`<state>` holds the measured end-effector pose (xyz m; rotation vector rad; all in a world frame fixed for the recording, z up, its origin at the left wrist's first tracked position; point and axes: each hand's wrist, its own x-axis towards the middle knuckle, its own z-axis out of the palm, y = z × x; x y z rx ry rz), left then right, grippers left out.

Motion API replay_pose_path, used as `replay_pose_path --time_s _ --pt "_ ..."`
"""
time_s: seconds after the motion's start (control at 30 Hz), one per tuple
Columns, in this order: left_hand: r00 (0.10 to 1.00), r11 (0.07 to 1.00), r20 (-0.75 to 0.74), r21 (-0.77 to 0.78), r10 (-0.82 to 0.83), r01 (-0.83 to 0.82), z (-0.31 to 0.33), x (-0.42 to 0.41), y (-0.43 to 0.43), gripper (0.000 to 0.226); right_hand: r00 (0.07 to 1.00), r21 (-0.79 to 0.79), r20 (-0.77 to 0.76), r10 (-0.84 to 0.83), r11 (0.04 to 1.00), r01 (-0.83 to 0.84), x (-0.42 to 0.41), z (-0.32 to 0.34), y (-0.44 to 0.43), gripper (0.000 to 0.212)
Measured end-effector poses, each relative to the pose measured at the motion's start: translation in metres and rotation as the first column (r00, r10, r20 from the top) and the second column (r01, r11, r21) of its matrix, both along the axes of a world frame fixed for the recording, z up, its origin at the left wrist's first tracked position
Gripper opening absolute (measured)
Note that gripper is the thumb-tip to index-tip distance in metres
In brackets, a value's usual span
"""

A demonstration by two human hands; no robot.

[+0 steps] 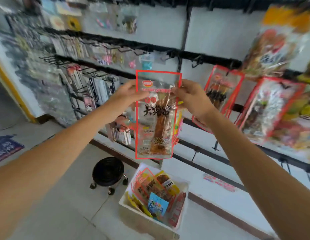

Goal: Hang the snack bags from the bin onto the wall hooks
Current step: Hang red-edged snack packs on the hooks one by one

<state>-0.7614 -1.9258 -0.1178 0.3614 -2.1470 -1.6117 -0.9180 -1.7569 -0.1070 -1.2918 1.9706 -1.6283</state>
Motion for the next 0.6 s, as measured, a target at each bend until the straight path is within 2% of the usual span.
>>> replay_pose_path --time_s 0.07,0.2,0.37,0.53,0.6 --pt "0.997 1.000 -0.083 0.027 -0.002 0.005 0.019 -0.012 0.016 0.050 0.999 -0.010 -0.037 -0.033 0.999 0.032 0.008 0.016 0.019 0.010" --pt "0.982 0.999 -0.184 0.014 -0.036 0.039 0.043 -0.034 0.055 0.012 0.992 -0.004 -0.077 -0.105 0.995 0.105 0.018 0.038 0.061 0.012" --pt "0.966 0.990 -0.217 -0.062 -0.141 0.131 0.060 -0.049 0.115 0.012 0.964 -0.029 -0.147 -0.220 0.976 0.218 0.022 0.051 0.133 0.012" --pt "0.935 0.962 -0.227 -0.088 -0.271 0.258 0.071 -0.066 0.192 0.016 0.819 -0.104 -0.390 -0.421 0.904 0.415 0.025 0.072 0.210 0.022" --pt "0.918 0.946 -0.229 -0.066 -0.323 0.316 0.075 -0.072 0.226 0.012 0.755 -0.109 -0.464 -0.463 0.876 0.471 0.027 0.081 0.238 0.019"
